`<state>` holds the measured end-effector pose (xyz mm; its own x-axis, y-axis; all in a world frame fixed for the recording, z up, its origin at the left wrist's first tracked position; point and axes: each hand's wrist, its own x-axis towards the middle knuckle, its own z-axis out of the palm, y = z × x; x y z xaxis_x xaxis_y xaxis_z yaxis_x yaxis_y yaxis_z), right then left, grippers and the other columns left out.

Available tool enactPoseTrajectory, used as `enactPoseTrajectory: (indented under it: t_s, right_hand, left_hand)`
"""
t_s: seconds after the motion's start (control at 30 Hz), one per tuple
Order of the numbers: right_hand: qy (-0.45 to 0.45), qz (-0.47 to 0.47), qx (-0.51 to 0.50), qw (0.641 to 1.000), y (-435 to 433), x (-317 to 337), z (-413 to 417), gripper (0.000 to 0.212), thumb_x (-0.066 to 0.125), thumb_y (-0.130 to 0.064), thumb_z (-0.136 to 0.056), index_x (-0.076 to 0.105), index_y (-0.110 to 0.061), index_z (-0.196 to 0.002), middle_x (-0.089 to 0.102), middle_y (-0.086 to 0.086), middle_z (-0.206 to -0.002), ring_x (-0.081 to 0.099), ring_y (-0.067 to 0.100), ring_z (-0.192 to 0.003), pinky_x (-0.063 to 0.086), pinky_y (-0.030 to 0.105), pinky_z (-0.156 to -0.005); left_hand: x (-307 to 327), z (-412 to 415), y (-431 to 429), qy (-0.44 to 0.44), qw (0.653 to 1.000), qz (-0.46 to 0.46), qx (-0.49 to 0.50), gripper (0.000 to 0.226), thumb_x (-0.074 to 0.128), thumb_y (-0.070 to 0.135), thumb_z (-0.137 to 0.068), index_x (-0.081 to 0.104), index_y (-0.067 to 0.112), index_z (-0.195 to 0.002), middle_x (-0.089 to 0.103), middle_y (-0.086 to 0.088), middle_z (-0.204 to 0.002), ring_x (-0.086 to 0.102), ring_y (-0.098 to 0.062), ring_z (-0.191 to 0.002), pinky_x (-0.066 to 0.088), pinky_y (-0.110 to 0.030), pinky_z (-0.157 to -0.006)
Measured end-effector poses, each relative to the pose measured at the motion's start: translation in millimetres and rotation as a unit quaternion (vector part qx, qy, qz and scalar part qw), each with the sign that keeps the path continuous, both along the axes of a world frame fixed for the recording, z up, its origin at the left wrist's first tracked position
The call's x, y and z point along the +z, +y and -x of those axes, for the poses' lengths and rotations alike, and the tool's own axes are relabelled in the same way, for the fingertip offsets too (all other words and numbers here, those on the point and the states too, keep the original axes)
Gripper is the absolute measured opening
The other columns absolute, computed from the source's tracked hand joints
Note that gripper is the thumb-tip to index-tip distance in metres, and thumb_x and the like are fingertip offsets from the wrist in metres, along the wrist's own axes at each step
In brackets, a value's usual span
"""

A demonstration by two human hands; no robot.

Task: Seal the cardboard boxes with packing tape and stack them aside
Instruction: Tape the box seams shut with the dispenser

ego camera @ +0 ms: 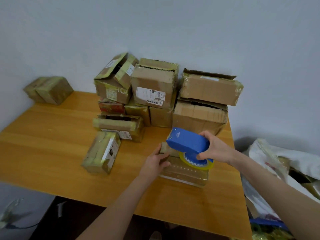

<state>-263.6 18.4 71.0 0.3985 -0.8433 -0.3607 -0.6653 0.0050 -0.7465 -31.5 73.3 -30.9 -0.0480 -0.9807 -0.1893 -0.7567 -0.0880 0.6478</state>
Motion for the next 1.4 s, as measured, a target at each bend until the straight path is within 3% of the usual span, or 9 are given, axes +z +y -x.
enactPoseTrajectory:
  t_s: [0.1,0.2,0.3,0.43,0.6,0.87,1.1,1.27,1.4]
  right_hand:
    - [0.003,0.006,-0.014,1.000,-1.4,-3.5,10.5,0.051,0.078,-0.005,-0.073,0.043,-0.022,-0.104,0.055,0.003,-0.103,0.061,0.017,-0.089,0.054,0.032,-0.072]
    - [0.003,-0.008,-0.019,1.000,-4.9,-7.2,12.6,0.049,0.077,-0.003,-0.074,0.043,-0.014,-0.108,0.054,0.005,-0.101,0.059,0.018,-0.085,0.050,0.027,-0.067]
    - [0.004,-0.011,-0.012,1.000,-6.3,-9.0,11.9,0.049,0.077,-0.002,-0.075,0.043,-0.015,-0.107,0.054,0.005,-0.101,0.058,0.014,-0.084,0.047,0.021,-0.063]
    - [0.008,-0.008,-0.005,1.000,-6.7,-8.2,10.1,0.048,0.078,-0.002,-0.074,0.041,-0.019,-0.101,0.054,0.003,-0.100,0.059,0.013,-0.084,0.047,0.019,-0.060]
    - [0.022,0.008,0.017,1.000,-6.4,-8.7,8.3,0.052,0.079,-0.003,-0.073,0.040,-0.022,-0.102,0.055,0.004,-0.105,0.061,0.015,-0.091,0.052,0.021,-0.064]
    - [0.067,0.091,0.062,0.992,-8.3,-4.2,-6.7,0.055,0.081,-0.020,-0.071,0.043,-0.035,-0.107,0.057,-0.006,-0.103,0.059,0.009,-0.090,0.047,0.018,-0.066]
    - [0.107,0.110,0.108,0.982,-8.4,7.7,0.0,0.058,0.080,-0.024,-0.072,0.046,-0.033,-0.118,0.059,-0.005,-0.107,0.060,0.014,-0.093,0.053,0.028,-0.076]
    - [0.135,0.112,0.114,0.978,-8.7,6.8,4.8,0.058,0.079,-0.029,-0.072,0.046,-0.035,-0.119,0.060,-0.007,-0.105,0.059,0.008,-0.090,0.051,0.022,-0.072]
    - [0.150,0.116,0.109,0.976,-10.5,1.2,-0.4,0.064,0.079,-0.036,-0.071,0.047,-0.036,-0.127,0.061,-0.008,-0.106,0.059,0.012,-0.091,0.053,0.029,-0.076]
  left_hand:
    - [5.1,0.5,-5.3,0.018,0.999,0.027,0.031,0.039,0.062,0.027,-0.092,0.060,0.019,-0.129,0.031,-0.004,-0.154,0.036,-0.019,-0.137,0.035,-0.032,-0.111]
    - [20.7,-1.6,-11.3,0.118,0.973,0.069,0.186,0.036,0.054,0.034,-0.096,0.062,0.012,-0.123,0.061,-0.006,-0.120,0.060,-0.013,-0.099,0.049,-0.016,-0.082]
    - [39.8,6.1,-21.1,0.344,0.903,-0.093,0.241,0.050,0.047,0.048,-0.095,0.058,0.006,-0.119,0.067,-0.005,-0.098,0.066,-0.019,-0.083,0.056,-0.031,-0.071]
    - [48.3,15.7,-28.2,0.418,0.856,-0.211,0.219,0.060,0.048,0.059,-0.090,0.058,0.007,-0.118,0.067,-0.010,-0.111,0.066,-0.023,-0.096,0.056,-0.030,-0.074]
    - [53.0,19.1,-33.9,0.410,0.848,-0.209,0.262,0.032,0.063,0.033,-0.091,0.064,0.008,-0.110,0.071,-0.002,-0.089,0.061,-0.012,-0.075,0.047,-0.023,-0.065]
    - [52.5,6.9,-34.7,0.278,0.916,-0.116,0.264,0.007,0.059,0.010,-0.093,0.066,0.010,-0.093,0.066,-0.003,-0.084,0.054,-0.010,-0.069,0.039,-0.019,-0.054]
    - [39.2,-26.0,-24.5,0.282,0.904,-0.101,0.305,0.015,0.064,0.024,-0.091,0.066,0.009,-0.087,0.059,0.000,-0.077,0.042,-0.012,-0.064,0.036,-0.020,-0.049]
    - [25.4,-35.4,-16.8,0.281,0.892,-0.097,0.341,0.018,0.062,0.018,-0.092,0.064,0.007,-0.079,0.056,0.000,-0.071,0.037,-0.012,-0.057,0.032,-0.021,-0.045]
    - [14.0,-31.3,-19.3,0.234,0.901,-0.102,0.351,0.021,0.059,0.013,-0.093,0.063,0.007,-0.073,0.055,-0.002,-0.067,0.039,-0.013,-0.054,0.031,-0.023,-0.044]
